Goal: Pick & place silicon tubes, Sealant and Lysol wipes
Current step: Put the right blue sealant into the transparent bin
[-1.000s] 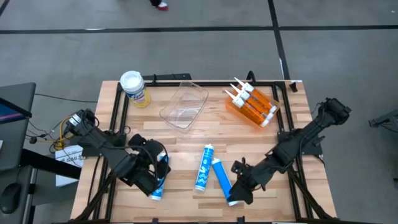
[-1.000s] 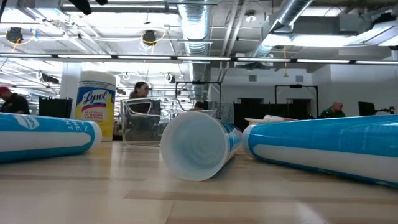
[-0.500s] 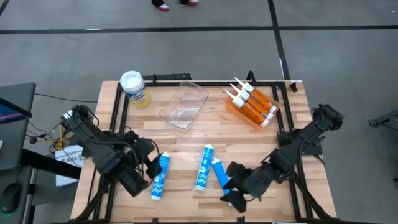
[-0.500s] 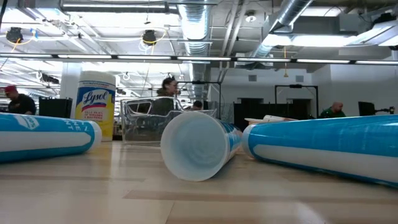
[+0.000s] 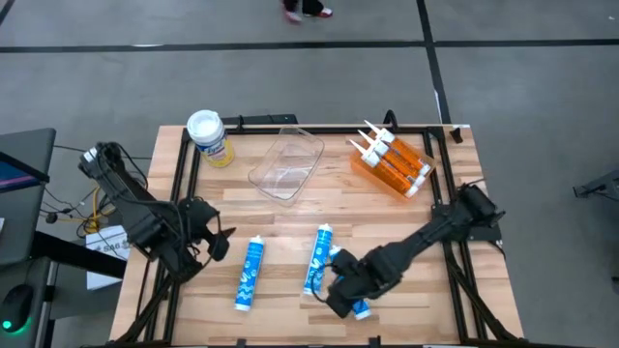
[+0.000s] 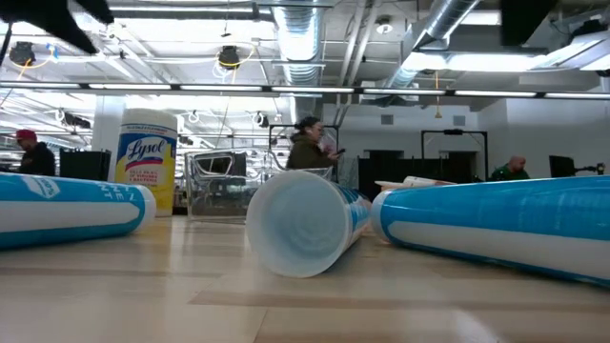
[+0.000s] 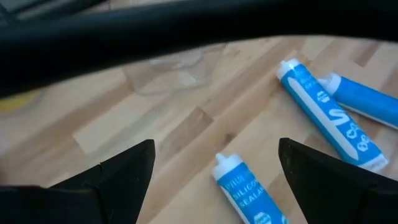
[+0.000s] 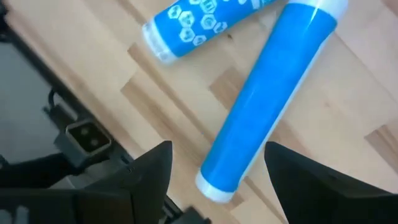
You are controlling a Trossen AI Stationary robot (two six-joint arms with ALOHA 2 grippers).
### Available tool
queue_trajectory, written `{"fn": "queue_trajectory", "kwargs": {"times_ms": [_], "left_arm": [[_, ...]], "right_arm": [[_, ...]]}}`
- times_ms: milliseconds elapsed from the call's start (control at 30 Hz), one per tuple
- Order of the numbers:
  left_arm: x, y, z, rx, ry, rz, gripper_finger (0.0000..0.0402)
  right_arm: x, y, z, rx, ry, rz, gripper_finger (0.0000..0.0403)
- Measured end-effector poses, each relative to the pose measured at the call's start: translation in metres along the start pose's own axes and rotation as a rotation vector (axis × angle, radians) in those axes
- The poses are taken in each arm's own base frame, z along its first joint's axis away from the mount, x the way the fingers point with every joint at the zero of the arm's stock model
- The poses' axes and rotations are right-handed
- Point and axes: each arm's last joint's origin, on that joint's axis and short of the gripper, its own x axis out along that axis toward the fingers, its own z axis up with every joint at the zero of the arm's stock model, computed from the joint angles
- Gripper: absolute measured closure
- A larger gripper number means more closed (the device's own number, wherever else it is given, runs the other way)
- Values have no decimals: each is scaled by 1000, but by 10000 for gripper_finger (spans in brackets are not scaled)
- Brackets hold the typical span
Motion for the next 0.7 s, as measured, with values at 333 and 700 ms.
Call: {"fn": "queue_trajectory", "kwargs": {"times_ms": [333, 700], "left_arm": [[10, 11, -17, -15, 110, -26, 67], [10, 11, -17, -4, 110, -27, 67]], "right_arm": [[23, -14, 34, 154, 33, -100, 153], [34, -15, 34, 138, 34, -138, 153]]}}
